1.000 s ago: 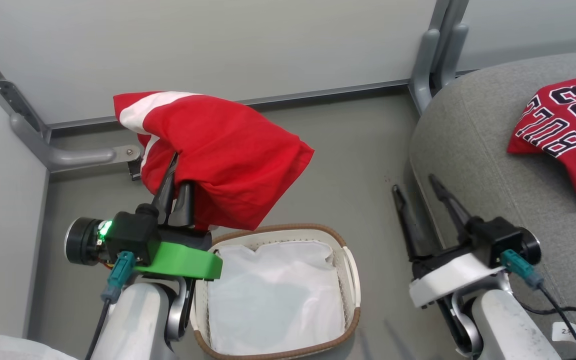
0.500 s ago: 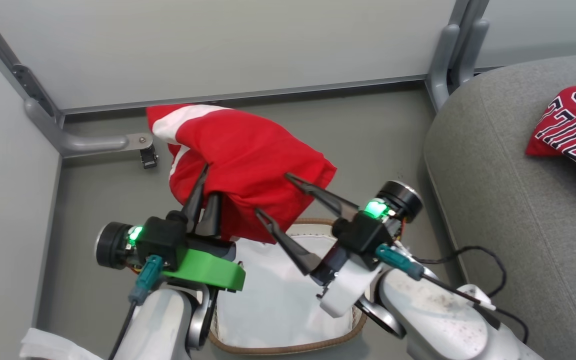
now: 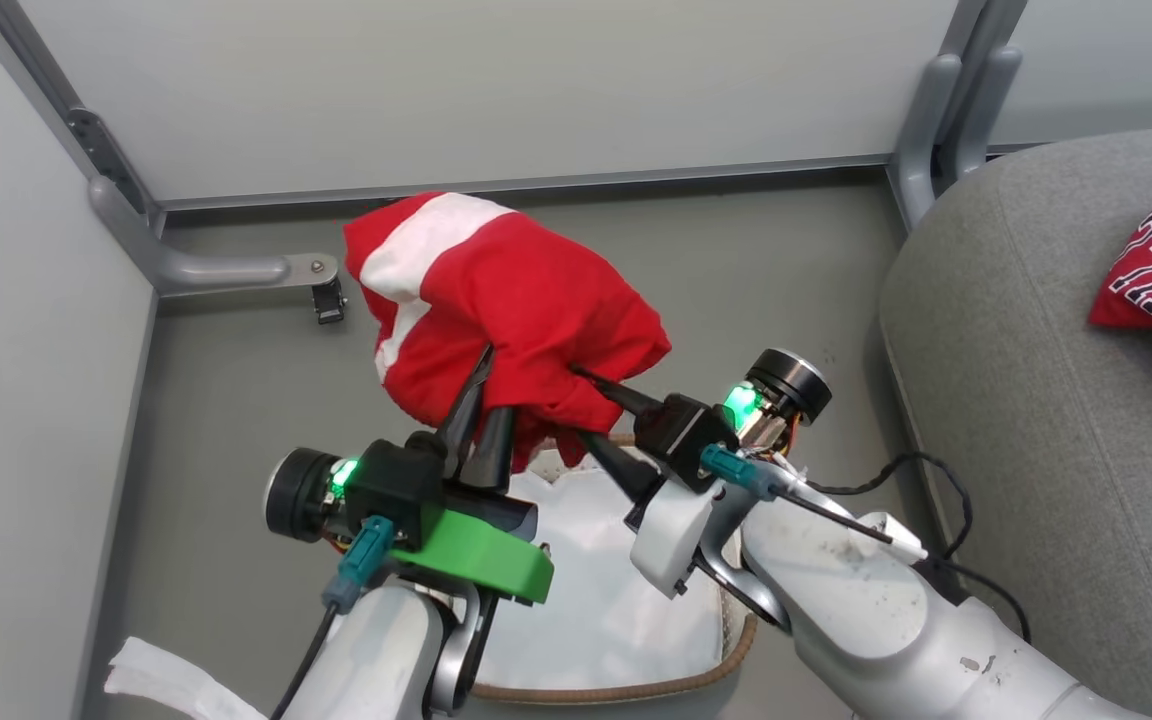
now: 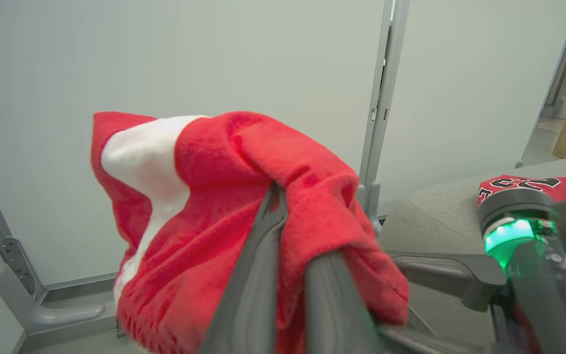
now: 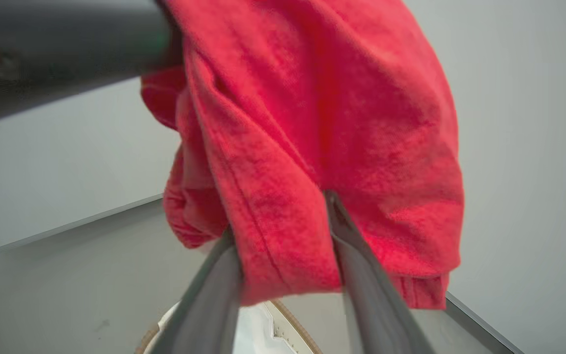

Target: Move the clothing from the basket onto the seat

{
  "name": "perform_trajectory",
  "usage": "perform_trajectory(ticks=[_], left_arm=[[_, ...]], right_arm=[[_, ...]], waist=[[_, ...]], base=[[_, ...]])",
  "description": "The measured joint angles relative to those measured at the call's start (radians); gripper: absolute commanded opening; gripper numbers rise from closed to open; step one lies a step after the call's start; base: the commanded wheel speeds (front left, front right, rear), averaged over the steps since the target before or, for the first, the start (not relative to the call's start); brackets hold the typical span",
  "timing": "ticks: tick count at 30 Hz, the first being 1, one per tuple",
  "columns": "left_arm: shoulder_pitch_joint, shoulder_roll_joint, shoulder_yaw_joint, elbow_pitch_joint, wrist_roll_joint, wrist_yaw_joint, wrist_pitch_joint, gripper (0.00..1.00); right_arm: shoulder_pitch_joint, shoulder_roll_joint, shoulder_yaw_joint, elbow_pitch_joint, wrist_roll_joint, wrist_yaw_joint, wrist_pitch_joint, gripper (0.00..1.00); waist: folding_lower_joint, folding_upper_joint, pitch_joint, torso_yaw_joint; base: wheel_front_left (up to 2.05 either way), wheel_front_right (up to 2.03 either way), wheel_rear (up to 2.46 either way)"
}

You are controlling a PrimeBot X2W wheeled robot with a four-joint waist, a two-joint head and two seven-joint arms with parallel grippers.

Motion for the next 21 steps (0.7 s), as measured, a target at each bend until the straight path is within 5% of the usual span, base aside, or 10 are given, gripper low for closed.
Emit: perform_trajectory(ticks=[9,10,11,12,21], left_arm=[[-0.002,0.0,-0.017,0.003,-0.021,0.001,0.0,0.0],[-0.002,0.0,-0.015,0.003,-0.021,-0.001,0.0,0.24],[-0.002,0.0,-0.011,0.001,-0.021,-0.006,0.0,0.72],[-0.002,0.0,-0.011,0.003,-0.021,-0.009,0.0,1.0],[0.002,0.0,0.009,0.015,0.0,-0.061,0.0,1.0]], right_arm=[[0.007,0.004,-0.078,-0.048,0.066,0.0,0.0,0.0],[0.012,0.004,-0.099,-0.051,0.068,0.0,0.0,0.0],[0.016,0.004,-0.122,-0.058,0.07,0.0,0.0,0.0],[0.017,0.004,-0.143,-0.067,0.07,0.0,0.0,0.0],[0.051,0.003,-0.351,-0.128,0.032,0.0,0.0,0.0]], waist=[[0.0,0.0,0.002,0.013],[0.0,0.0,0.003,0.009],[0.0,0.0,0.004,0.005],[0.0,0.0,0.005,0.001],[0.0,0.0,0.018,-0.095]], base=[[0.0,0.0,0.0],[0.0,0.0,0.0],[0.0,0.0,0.0],[0.0,0.0,0.0],[0.0,0.0,0.0]])
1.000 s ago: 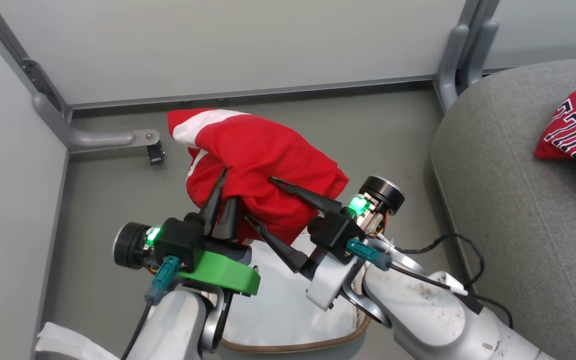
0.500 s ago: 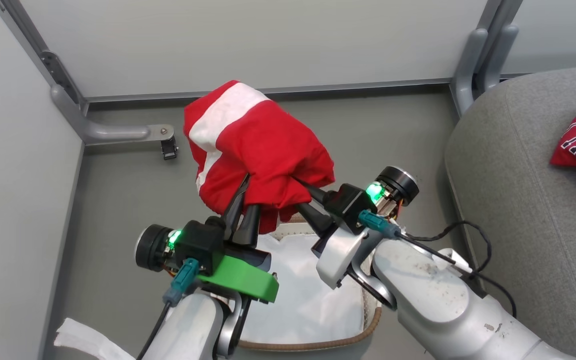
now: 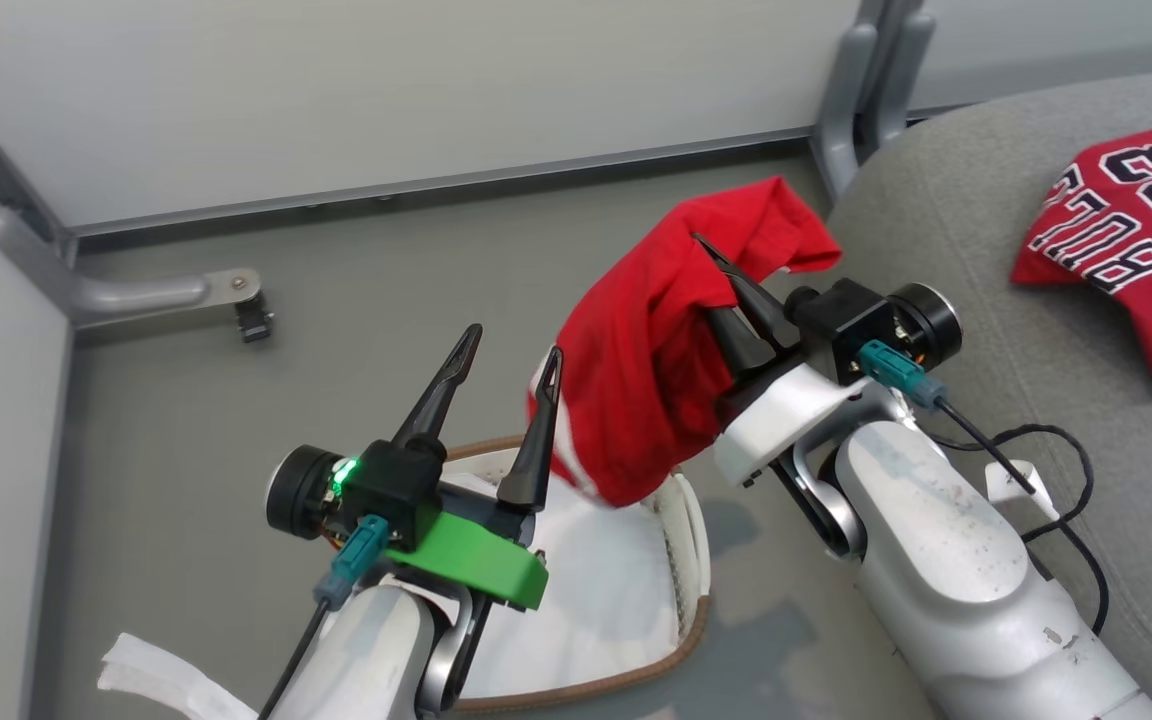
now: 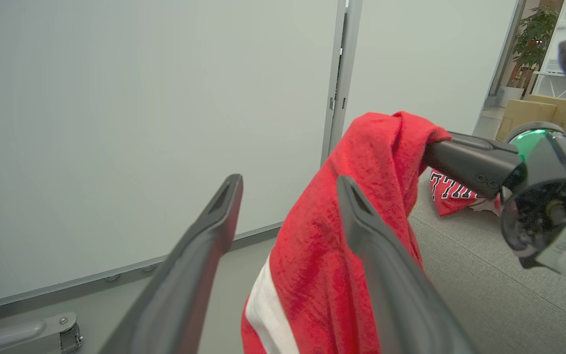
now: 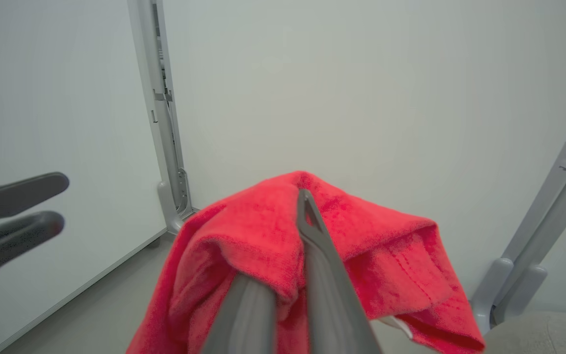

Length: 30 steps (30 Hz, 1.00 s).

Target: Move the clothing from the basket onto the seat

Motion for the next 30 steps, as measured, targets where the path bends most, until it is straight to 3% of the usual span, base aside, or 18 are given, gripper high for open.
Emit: perform_trajectory(ticks=[18,21,30], left_arm=[[-0.009,-0.001,0.038,0.046,0.039,-0.035,0.0,1.0],[-0.029,-0.001,0.014,0.06,0.039,-0.045,0.0,1.0],[-0.103,-0.002,-0.049,0.107,0.014,-0.063,0.0,1.0]], right_arm=[[0.06,-0.001,-0.049,-0.081,0.022,0.0,0.0,0.0],[0.07,-0.001,-0.098,-0.098,0.02,0.0,0.0,0.0],[0.119,-0.001,-0.233,-0.163,-0.014,0.0,0.0,0.0]], waist=[[0.0,0.0,0.032,-0.363],[0.0,0.0,0.038,-0.42],[0.0,0.0,0.084,-0.507]], base=[[0.0,0.0,0.0],[0.0,0.0,0.0],[0.0,0.0,0.0]])
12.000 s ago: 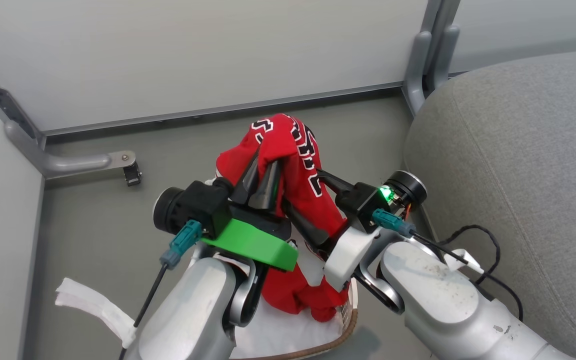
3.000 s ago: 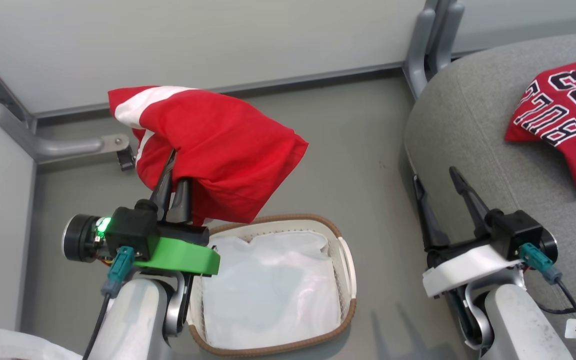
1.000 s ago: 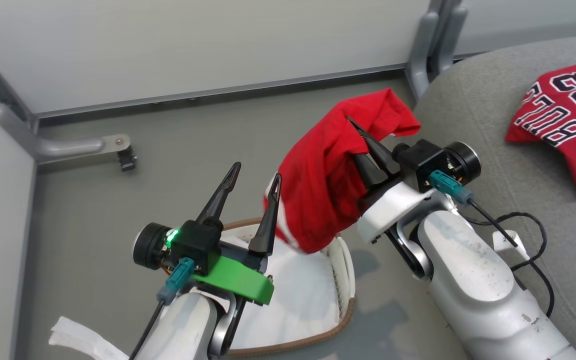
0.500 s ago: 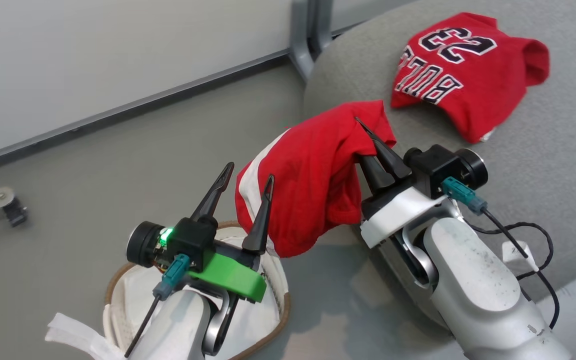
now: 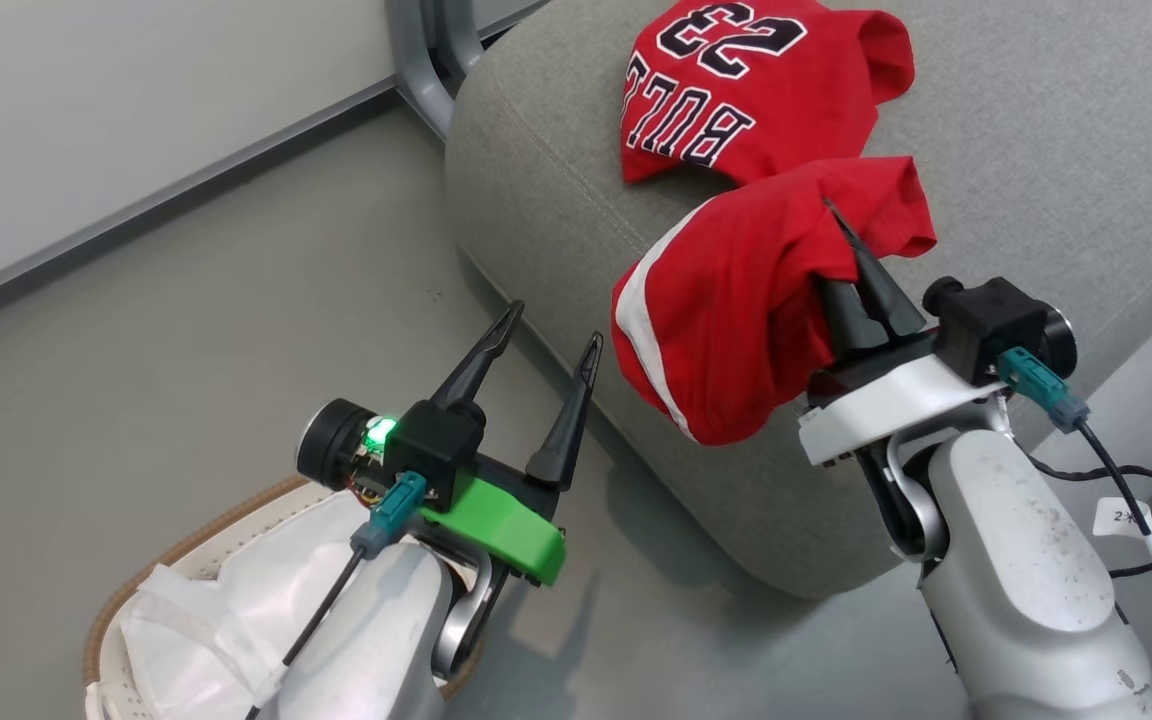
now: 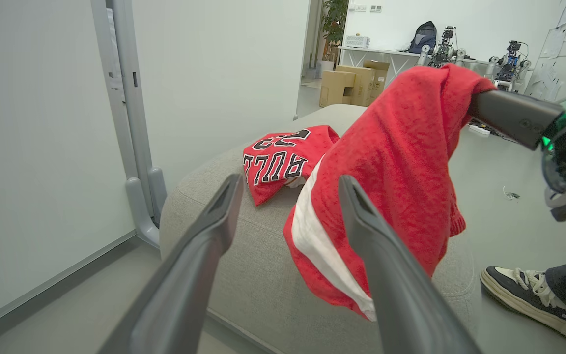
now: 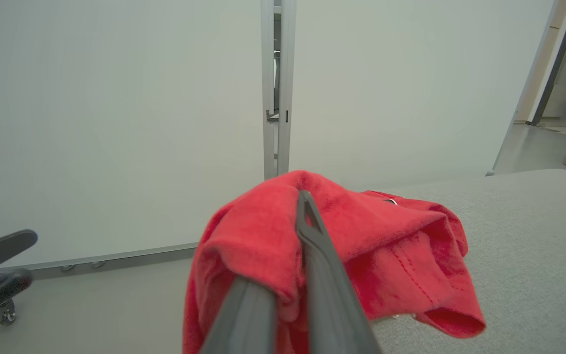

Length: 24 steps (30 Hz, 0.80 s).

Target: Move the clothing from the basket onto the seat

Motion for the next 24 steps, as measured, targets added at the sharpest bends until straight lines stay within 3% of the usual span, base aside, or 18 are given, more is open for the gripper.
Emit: perform_trajectory(ticks=[5,10,17,24], left_arm=[[-0.024,0.0,-0.009,0.016,0.003,-0.005,0.0,1.0],[-0.031,0.001,0.009,0.035,0.027,-0.007,0.0,1.0],[-0.032,0.036,0.045,0.017,0.074,0.004,0.0,1.0],[-0.084,0.043,0.036,-0.009,0.105,0.001,0.0,1.0]], right_arm=[[-0.011,0.0,-0.056,-0.006,-0.022,0.0,0.0,0.0],[-0.131,-0.009,-0.118,0.005,-0.064,0.0,0.0,0.0],[-0.367,-0.094,-0.189,0.09,-0.095,0.0,0.0,0.0],[-0.569,-0.227,-0.353,0.206,-0.134,0.0,0.0,0.0]], waist=[[0.0,0.0,0.038,-0.011],[0.0,0.0,0.085,-0.013],[0.0,0.0,0.177,-0.012],[0.0001,0.0,0.297,0.034]], base=[[0.04,0.04,0.04],[0.0,0.0,0.0],[0.0,0.0,0.0],[0.0,0.0,0.0]])
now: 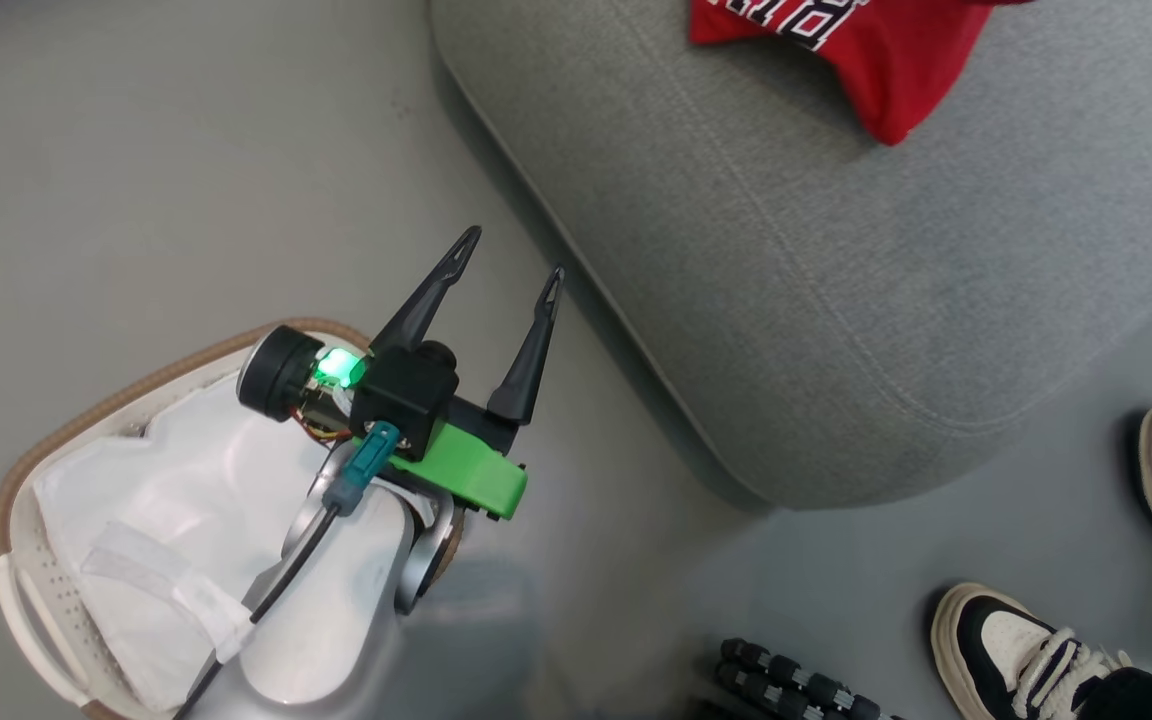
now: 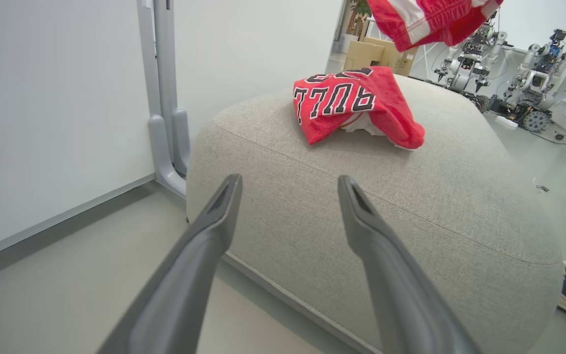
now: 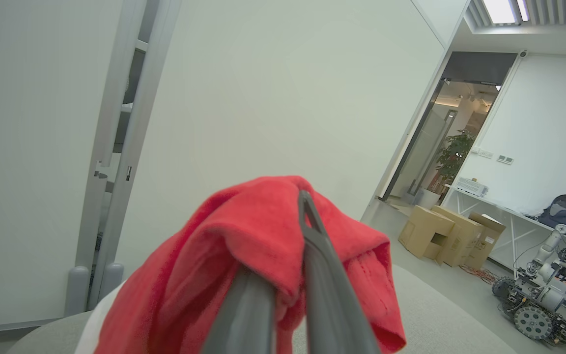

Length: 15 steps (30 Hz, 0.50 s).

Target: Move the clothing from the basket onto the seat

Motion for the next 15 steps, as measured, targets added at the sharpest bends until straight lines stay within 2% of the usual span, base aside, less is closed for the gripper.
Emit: perform_trajectory(ticks=[10,15], left_arm=[[-0.033,0.005,0.028,-0.057,0.019,0.003,0.0,1.0],[-0.036,0.004,0.037,-0.072,0.023,0.003,0.0,1.0]], right_arm=[[-0.15,-0.123,-0.144,0.155,-0.095,0.0,-0.001,0.0],[-0.157,-0.127,-0.206,0.224,-0.123,0.0,-0.001,0.0]], waist=[[0.0001,0.0,0.128,0.119],[0.0001,0.0,0.185,0.174]], base=[[0.0,0.0,0.0],[0.0,0.0,0.0]])
